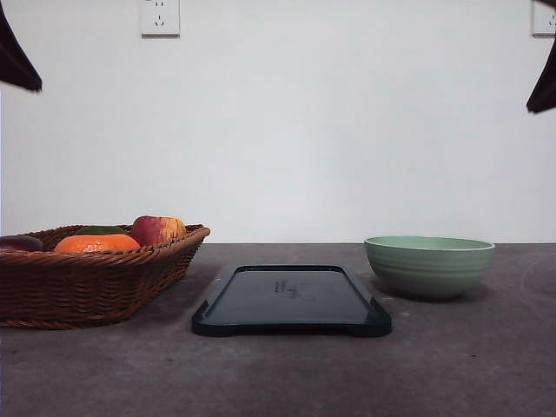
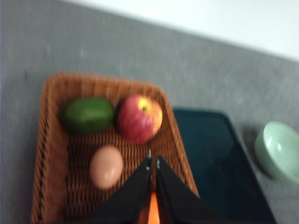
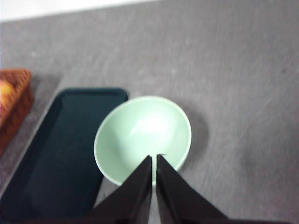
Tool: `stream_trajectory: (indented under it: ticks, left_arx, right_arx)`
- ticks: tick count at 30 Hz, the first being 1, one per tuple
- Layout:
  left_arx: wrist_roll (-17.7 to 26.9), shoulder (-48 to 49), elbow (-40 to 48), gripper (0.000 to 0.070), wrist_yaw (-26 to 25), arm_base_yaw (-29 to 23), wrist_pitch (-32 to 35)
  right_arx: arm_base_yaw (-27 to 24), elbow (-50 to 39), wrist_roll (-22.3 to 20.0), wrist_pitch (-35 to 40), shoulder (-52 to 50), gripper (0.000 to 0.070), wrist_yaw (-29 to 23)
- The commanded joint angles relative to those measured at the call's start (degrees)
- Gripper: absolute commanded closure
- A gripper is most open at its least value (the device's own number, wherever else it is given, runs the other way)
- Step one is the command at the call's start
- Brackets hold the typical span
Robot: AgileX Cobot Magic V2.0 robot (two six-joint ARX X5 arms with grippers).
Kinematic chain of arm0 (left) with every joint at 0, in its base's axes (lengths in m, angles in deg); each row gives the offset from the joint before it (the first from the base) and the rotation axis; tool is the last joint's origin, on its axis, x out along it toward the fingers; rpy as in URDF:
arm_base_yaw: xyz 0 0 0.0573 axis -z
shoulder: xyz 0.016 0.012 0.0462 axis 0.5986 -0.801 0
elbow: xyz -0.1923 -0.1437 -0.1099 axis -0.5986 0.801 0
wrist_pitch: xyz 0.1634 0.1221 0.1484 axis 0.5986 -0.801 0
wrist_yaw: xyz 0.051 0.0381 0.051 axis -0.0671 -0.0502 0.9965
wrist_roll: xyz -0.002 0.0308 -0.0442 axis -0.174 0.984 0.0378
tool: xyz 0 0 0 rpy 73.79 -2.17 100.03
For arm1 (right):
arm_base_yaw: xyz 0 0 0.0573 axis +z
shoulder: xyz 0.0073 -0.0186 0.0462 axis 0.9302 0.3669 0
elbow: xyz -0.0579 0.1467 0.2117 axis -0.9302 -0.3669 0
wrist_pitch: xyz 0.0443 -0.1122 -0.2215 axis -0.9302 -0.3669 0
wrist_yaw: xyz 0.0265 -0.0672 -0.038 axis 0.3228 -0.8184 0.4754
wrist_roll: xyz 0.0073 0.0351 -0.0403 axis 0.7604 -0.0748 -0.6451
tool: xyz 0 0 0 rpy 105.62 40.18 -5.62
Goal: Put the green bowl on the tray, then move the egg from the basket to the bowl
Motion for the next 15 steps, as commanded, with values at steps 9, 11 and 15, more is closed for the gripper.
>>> stream_trajectory:
  ticks: [9, 11, 15]
  left_arx:
    - [5.0, -4.1, -3.2, 0.0605, -0.3, 1.3, -3.4]
    - [5.5, -4.1, -3.2, 0.0469, -0.3, 1.3, -3.4]
    - [5.6, -4.1, -3.2, 0.0391, -0.3, 1.3, -3.5]
  right_arx:
    - [0.0, 3.9, -2.6, -2.5, 5.7, 0.0644, 0.1]
    - [0.0, 3.9, -3.0, -2.5, 5.7, 0.0537, 0.1]
    - [0.0, 3.9, -2.7, -2.9, 5.7, 0.0427, 0.1]
